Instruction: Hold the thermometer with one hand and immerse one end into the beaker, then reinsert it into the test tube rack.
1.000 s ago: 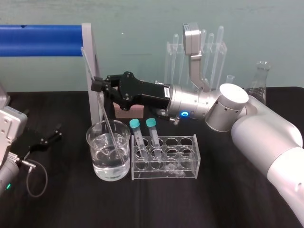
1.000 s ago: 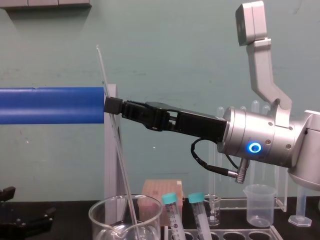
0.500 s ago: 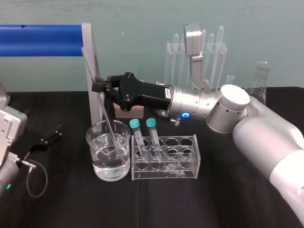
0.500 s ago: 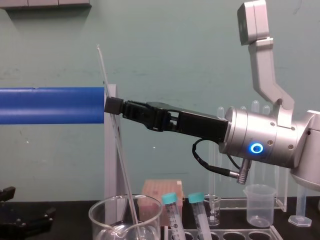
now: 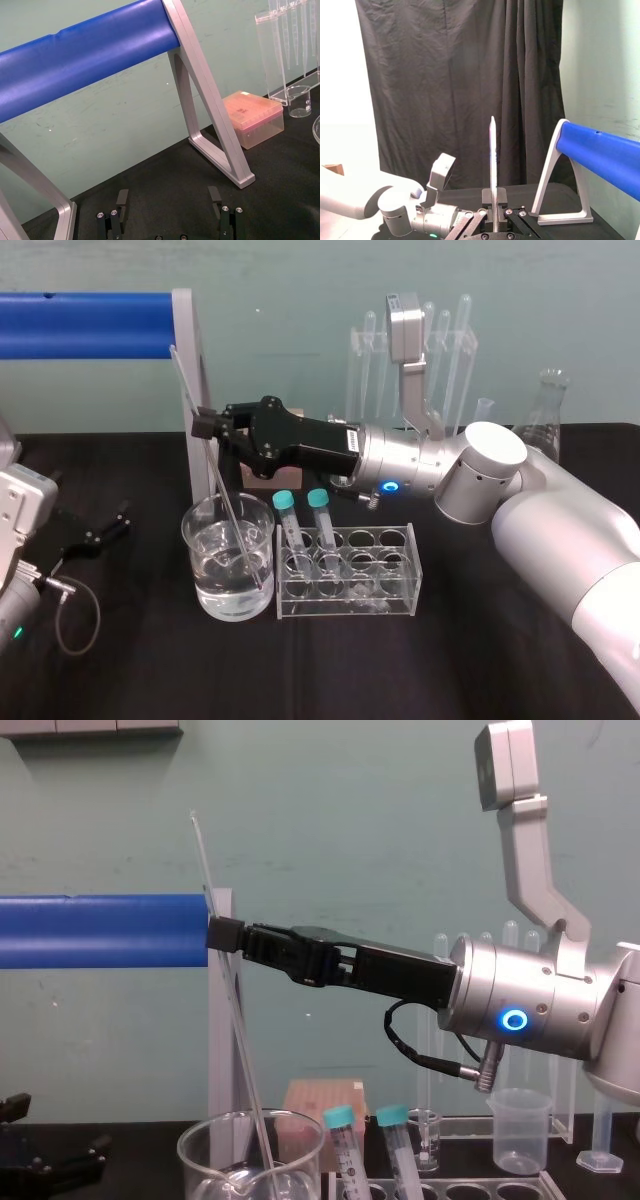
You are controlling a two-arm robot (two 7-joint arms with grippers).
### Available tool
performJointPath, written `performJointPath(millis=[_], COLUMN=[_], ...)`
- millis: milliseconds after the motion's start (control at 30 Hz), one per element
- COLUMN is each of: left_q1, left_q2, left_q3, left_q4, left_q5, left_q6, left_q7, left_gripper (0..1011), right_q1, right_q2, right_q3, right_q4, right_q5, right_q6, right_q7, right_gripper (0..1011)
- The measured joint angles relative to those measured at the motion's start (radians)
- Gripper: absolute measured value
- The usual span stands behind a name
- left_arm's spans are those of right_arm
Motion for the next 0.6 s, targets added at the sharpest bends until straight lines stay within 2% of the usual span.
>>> performJointPath(millis=[600], left_q1=[0.000], left_q2=[0.000], left_q3=[0.000], left_q4=[0.000], left_q5=[0.000], left_q6=[0.000], left_q7=[0.000], left_gripper=[1008], right_q1=[-0.009], right_q2=[0.007], right_q3=[-0.004], right_q4=[-0.015], right_q5=[0.010], right_q6=[-0.001], right_q7=[-0.013], right_gripper=[54])
